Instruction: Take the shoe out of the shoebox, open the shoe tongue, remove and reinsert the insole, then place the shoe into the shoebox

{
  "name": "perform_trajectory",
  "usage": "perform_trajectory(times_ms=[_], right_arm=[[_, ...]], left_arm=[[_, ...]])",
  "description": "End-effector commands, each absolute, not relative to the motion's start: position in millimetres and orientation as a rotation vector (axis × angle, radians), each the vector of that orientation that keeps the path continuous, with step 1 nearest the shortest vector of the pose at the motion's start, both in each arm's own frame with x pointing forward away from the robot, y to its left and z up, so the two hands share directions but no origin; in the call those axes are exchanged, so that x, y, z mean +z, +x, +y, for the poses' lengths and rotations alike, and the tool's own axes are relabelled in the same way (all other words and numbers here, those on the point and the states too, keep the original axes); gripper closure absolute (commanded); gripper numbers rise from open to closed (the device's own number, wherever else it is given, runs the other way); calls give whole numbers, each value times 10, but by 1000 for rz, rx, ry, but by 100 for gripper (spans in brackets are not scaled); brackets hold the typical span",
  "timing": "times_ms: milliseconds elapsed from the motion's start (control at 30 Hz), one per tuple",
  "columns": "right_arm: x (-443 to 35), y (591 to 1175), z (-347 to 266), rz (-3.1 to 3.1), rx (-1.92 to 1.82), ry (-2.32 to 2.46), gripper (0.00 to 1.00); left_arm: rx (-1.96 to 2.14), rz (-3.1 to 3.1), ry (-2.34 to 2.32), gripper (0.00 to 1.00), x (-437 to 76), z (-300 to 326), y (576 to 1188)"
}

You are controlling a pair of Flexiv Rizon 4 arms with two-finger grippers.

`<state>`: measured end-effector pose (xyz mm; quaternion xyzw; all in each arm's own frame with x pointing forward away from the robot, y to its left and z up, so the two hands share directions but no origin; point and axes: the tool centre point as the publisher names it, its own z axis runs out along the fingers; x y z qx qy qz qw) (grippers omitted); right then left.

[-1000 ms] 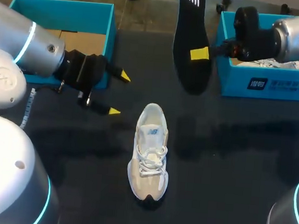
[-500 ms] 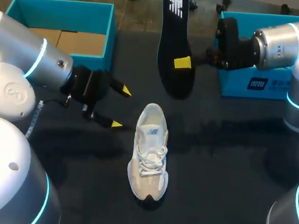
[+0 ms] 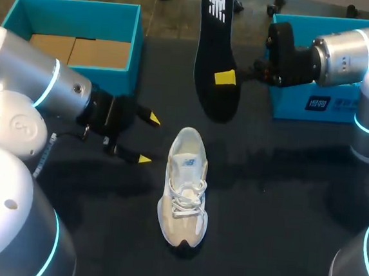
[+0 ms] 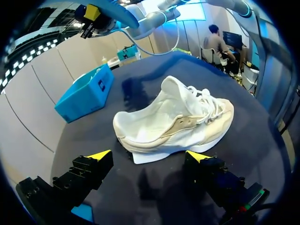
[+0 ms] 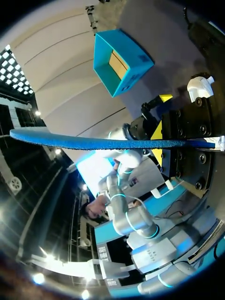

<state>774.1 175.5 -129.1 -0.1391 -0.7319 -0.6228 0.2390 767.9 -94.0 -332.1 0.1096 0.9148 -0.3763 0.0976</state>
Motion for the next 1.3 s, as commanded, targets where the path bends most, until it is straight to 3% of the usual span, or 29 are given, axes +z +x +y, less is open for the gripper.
perform_trajectory(times_ms=[33, 400, 667, 1300], right_arm=[[-1298, 7742, 1767, -2004, -1708, -381, 100], [-1306, 7745, 1769, -2009, -1709, -380, 100], [-1628, 7796, 1834, -2037, -1811, -391, 100], [-1628, 7796, 1834, -2037, -1811, -391, 100]], left_arm=[[-1108, 2702, 318, 0, -3331, -966, 7647], [-1108, 2702, 318, 0, -3331, -966, 7647], [-1084, 2732, 333, 0, -3411, -1042, 7602], [-1083, 2753, 267, 0, -3488, -1094, 7620]])
